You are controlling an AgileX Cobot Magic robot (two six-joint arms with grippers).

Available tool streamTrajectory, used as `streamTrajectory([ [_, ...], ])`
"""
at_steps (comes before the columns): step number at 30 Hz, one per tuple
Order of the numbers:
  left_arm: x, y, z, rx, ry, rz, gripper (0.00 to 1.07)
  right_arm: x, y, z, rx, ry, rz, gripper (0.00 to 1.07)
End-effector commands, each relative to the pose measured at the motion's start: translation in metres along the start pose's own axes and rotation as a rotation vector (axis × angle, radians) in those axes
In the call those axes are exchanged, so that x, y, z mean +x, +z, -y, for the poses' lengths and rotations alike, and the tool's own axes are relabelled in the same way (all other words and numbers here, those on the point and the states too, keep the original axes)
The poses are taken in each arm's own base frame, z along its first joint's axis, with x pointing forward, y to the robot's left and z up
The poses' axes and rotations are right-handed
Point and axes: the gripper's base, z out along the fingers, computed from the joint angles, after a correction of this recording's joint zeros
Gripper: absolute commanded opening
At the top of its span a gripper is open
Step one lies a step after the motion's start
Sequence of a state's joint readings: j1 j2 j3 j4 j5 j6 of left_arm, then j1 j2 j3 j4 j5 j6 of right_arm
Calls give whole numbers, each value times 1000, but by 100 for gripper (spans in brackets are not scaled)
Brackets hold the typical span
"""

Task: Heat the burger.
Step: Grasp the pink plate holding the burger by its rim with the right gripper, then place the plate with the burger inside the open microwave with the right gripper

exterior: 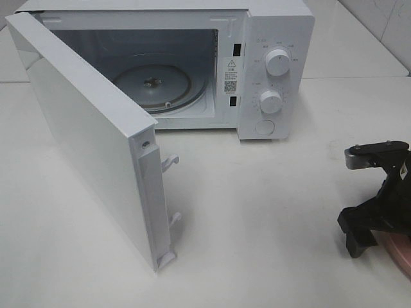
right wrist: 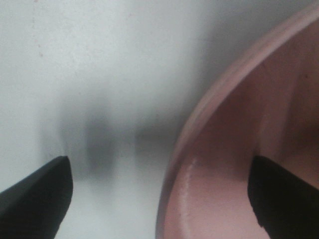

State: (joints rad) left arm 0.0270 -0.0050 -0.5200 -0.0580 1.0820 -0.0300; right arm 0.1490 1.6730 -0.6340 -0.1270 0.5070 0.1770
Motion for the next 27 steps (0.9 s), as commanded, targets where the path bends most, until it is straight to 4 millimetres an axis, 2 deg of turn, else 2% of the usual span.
streamTrajectory([
  [1, 1, -2, 0, 8, 1, 35, 98, -1, 1, 1, 0, 4, 6, 87],
  [3, 1, -2, 0, 8, 1, 35, 98, -1, 2, 1, 0, 4, 5, 83],
  [5, 1, -2, 0, 8, 1, 35, 98, -1, 2, 1, 0, 5, 3, 68],
  [8, 1, -2, 0, 8, 1, 35, 98, -1, 2, 1, 0, 5, 4, 64],
  [10, 1, -2, 0, 8, 1, 35, 98, -1, 2, 1, 1, 3, 5, 51],
  [11, 1, -2, 0, 8, 1, 35, 98, -1, 2, 1, 1, 3, 5, 51],
  [13, 1, -2, 0, 8, 1, 35, 98, -1, 2, 1, 1, 4, 2, 29],
  [16, 1, -2, 0, 8, 1, 35, 98, 0, 2, 1, 2, 4, -4, 22],
  [18, 1, -2, 0, 8, 1, 35, 98, 1, 2, 1, 4, 4, -12, 3],
  [20, 1, -2, 0, 8, 1, 35, 98, 1, 2, 1, 4, 4, -12, 0],
  [27, 1, -2, 0, 8, 1, 35, 98, 1, 2, 1, 8, 19, -11, 0],
])
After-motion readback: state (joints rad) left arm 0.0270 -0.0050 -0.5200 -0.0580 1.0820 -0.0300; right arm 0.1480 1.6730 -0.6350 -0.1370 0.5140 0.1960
